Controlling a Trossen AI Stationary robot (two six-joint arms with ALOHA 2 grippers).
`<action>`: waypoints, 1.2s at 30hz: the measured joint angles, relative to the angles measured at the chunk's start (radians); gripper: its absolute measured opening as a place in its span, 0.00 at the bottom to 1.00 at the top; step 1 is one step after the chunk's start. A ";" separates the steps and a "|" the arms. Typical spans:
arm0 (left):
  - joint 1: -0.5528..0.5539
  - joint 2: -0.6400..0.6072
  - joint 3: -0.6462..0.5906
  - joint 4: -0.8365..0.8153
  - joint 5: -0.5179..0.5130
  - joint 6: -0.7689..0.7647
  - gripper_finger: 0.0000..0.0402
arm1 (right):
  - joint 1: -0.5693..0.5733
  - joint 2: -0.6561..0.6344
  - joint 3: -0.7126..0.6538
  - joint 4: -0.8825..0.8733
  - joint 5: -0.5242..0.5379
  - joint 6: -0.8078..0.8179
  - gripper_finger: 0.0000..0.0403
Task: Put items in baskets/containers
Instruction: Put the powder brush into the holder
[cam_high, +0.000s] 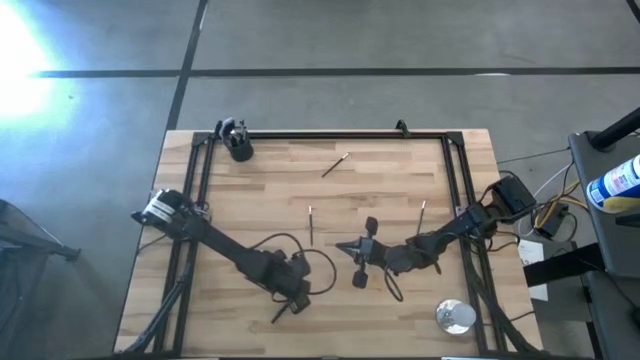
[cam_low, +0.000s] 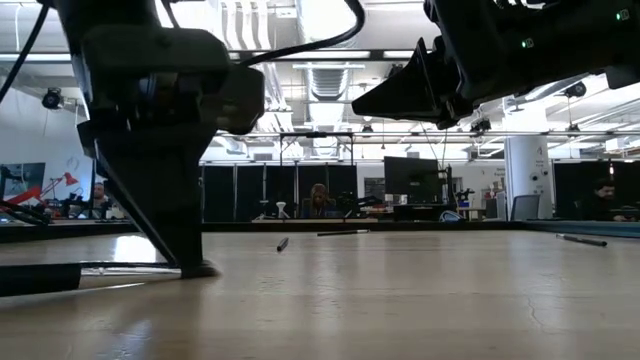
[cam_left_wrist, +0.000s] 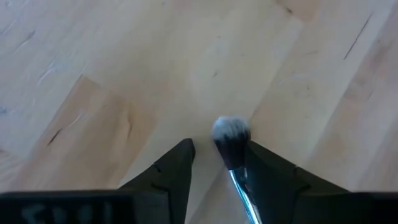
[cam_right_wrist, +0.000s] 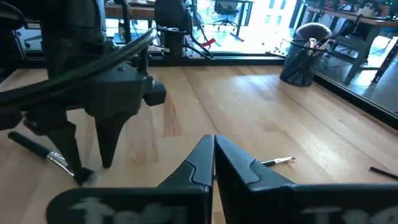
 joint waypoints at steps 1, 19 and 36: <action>0.000 -0.001 -0.010 0.004 -0.002 -0.002 0.36 | 0.000 0.000 0.000 0.000 0.000 0.000 0.02; -0.003 -0.050 -0.052 -0.028 -0.049 0.005 0.01 | 0.016 0.000 -0.004 0.000 -0.016 -0.089 0.02; -0.003 -0.162 -0.056 -0.072 -0.304 -0.057 0.00 | -0.074 -0.001 -0.032 0.006 -0.386 -0.278 0.02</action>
